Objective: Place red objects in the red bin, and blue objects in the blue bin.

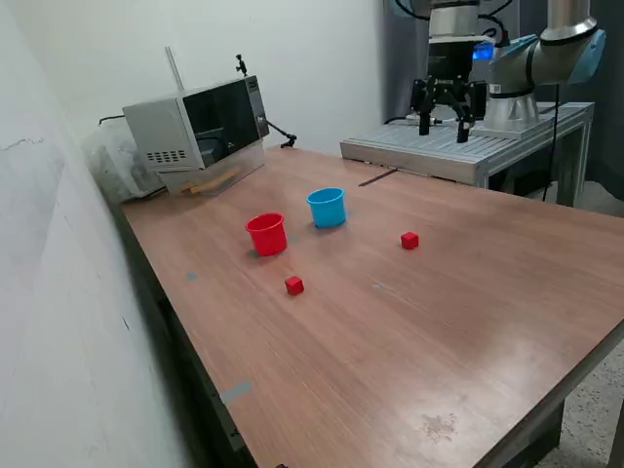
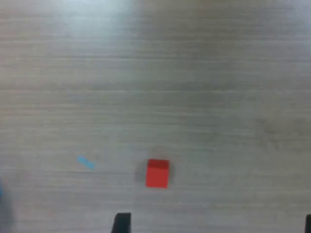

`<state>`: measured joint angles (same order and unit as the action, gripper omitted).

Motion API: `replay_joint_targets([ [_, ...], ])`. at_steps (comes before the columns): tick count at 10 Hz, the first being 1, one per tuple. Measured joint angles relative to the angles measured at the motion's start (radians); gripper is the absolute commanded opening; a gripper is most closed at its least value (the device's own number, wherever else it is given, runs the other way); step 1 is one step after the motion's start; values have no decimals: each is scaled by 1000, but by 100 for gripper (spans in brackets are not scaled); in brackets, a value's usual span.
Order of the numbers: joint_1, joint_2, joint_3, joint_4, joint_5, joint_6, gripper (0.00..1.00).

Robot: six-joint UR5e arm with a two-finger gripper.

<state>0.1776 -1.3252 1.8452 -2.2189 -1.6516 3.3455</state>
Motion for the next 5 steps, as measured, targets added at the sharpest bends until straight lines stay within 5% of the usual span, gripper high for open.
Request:
replay_joint_targets([
  [5,-45,240,-105,-67,8,-1,100],
])
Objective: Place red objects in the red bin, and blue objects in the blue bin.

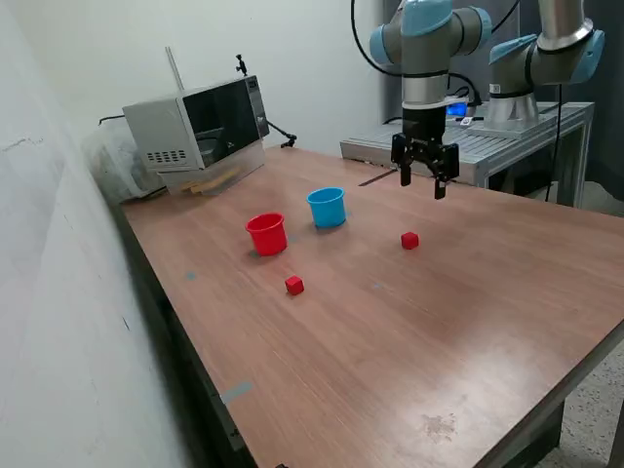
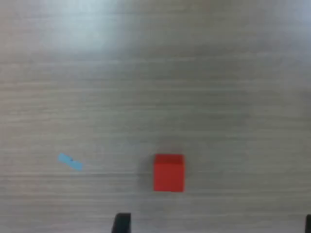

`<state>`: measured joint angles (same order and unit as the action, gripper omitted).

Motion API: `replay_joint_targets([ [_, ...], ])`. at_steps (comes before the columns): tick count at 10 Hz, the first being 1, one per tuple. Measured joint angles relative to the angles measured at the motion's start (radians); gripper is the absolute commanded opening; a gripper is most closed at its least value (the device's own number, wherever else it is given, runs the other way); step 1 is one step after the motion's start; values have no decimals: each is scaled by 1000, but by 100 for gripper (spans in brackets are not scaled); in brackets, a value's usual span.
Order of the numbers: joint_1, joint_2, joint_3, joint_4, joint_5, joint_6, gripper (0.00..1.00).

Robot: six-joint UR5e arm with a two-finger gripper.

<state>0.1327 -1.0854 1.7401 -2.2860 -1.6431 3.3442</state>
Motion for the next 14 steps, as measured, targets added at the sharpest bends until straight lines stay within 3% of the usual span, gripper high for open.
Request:
replay_joint_targets([
  [5,-66,119,-21,-55,0,0,100],
  [14,-55,142,-9,-75,1,-8,100],
])
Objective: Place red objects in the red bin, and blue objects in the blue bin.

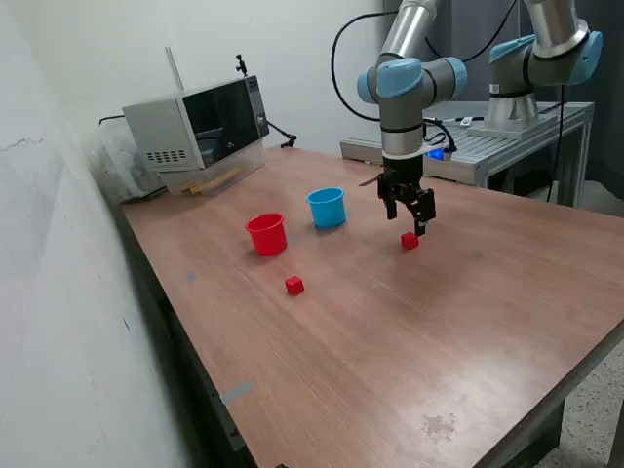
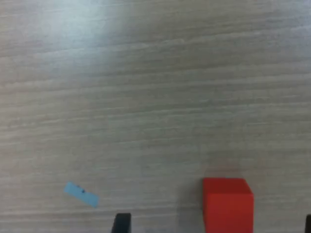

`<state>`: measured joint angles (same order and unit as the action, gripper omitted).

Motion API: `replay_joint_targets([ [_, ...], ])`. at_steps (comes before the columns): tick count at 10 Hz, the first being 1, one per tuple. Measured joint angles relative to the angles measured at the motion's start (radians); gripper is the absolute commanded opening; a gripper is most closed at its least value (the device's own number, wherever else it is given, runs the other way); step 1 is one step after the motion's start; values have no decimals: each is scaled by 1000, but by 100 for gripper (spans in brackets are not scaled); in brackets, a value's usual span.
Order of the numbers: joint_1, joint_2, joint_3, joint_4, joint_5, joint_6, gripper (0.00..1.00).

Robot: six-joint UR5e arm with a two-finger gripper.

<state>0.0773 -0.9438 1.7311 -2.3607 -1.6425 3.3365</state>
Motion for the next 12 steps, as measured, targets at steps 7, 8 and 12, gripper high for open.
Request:
replay_joint_targets([
  [7,-1,23,-4,-12,2,-5,0],
  [8,-1,23,-4,-12,3,-19,0],
  [12,17,-84,16,15,6,-92,0],
])
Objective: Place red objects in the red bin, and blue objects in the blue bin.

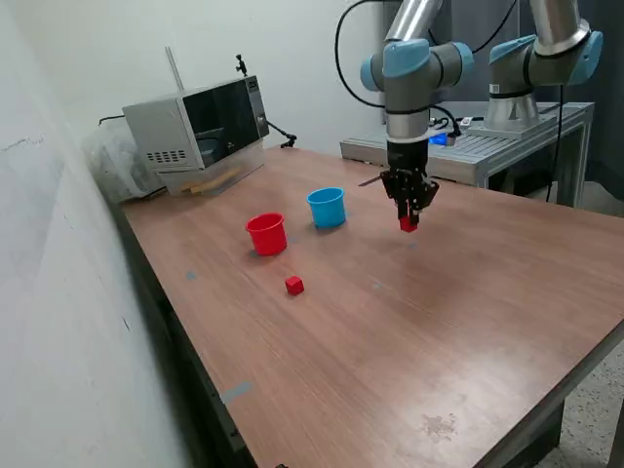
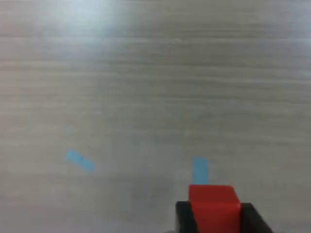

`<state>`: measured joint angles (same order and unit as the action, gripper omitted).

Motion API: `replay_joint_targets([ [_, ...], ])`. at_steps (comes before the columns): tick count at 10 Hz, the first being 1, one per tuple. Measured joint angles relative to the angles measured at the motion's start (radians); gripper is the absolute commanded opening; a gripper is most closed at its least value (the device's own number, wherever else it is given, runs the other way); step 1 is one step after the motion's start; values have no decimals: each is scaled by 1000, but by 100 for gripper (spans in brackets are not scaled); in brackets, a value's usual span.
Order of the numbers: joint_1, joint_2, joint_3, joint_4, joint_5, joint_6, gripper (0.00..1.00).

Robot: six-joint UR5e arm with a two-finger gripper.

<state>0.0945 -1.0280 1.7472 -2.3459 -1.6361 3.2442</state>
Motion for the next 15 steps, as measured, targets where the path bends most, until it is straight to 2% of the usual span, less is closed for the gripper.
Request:
replay_joint_targets([
  [3,6,-157,-9,86,0,-35,0],
  [5,-1,-174,-81,116,-1,-45,0],
  [7,-55,-120,-222,124,-5,-47,0],
  [10,-194,29,-414,128,-13,-47,0],
  [12,-273,106,-467,130,-13,-47,0],
  [15,-321,181,-476,126,-12,-47,0],
])
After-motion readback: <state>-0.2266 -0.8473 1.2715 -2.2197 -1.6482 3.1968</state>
